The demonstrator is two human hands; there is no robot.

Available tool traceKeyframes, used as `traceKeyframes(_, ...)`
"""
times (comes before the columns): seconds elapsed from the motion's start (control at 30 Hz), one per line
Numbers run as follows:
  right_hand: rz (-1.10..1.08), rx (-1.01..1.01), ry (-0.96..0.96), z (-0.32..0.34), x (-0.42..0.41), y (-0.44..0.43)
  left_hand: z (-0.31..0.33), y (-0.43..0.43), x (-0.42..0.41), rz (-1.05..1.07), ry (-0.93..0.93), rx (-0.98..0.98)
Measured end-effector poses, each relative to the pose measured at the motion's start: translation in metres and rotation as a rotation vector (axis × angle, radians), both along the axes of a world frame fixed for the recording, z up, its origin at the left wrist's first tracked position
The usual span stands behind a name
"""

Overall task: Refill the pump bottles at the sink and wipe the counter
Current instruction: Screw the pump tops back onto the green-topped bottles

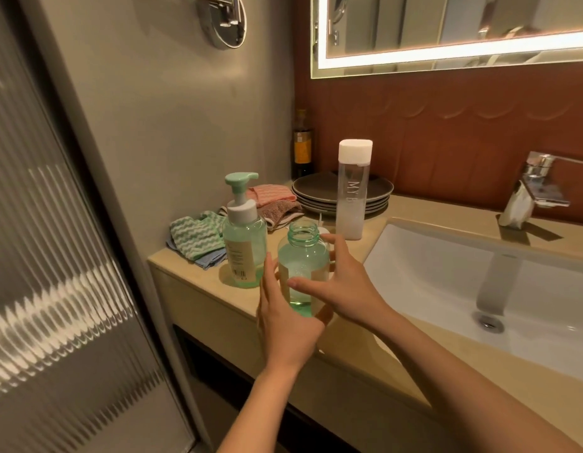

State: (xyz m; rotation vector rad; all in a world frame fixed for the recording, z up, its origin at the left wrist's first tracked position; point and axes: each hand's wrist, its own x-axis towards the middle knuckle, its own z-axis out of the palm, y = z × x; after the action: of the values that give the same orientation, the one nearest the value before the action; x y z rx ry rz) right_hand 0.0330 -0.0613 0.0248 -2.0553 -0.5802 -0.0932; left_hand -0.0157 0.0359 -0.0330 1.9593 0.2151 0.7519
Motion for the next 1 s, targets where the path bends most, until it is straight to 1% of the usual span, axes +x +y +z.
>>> traceKeyframes(0.1, 0.080, -0.036, 0.073, 0.009, -0.001, -0.007, 0.006, -0.010, 0.008, 0.026, -0.029, -0.021)
traceKeyframes(0.2, 0.101, -0.025, 0.130, 0.024, 0.004, -0.018, 0.006, -0.018, 0.012, 0.127, 0.046, -0.059)
traceKeyframes(0.27, 0.045, -0.028, 0.094, 0.029, 0.016, -0.024, 0.004, -0.021, 0.014, 0.207, 0.102, -0.049)
traceKeyframes(0.37, -0.029, -0.093, 0.022, 0.030, 0.041, -0.028, 0.001, -0.022, 0.016, 0.259, 0.133, -0.029)
traceKeyframes(0.47, -0.054, -0.233, -0.071, 0.025, 0.065, -0.026, 0.000, -0.022, 0.017, 0.265, 0.147, -0.009)
traceKeyframes(0.6, -0.082, -0.529, -0.257, 0.015, 0.092, -0.015, -0.002, -0.020, 0.017, 0.261, 0.159, -0.001)
traceKeyframes(0.73, -0.007, -0.844, -0.448, 0.011, 0.110, -0.003, -0.003, -0.018, 0.018, 0.261, 0.191, 0.013)
traceKeyframes(0.83, 0.027, -1.042, -0.559, 0.011, 0.119, 0.004, -0.003, -0.018, 0.018, 0.253, 0.201, 0.005)
traceKeyframes(0.9, 0.024, -1.110, -0.597, 0.009, 0.123, 0.008, -0.003, -0.018, 0.018, 0.252, 0.205, 0.004)
traceKeyframes(1.0, 0.016, -1.143, -0.656, 0.002, 0.127, 0.007, -0.003, -0.017, 0.018, 0.247, 0.216, 0.003)
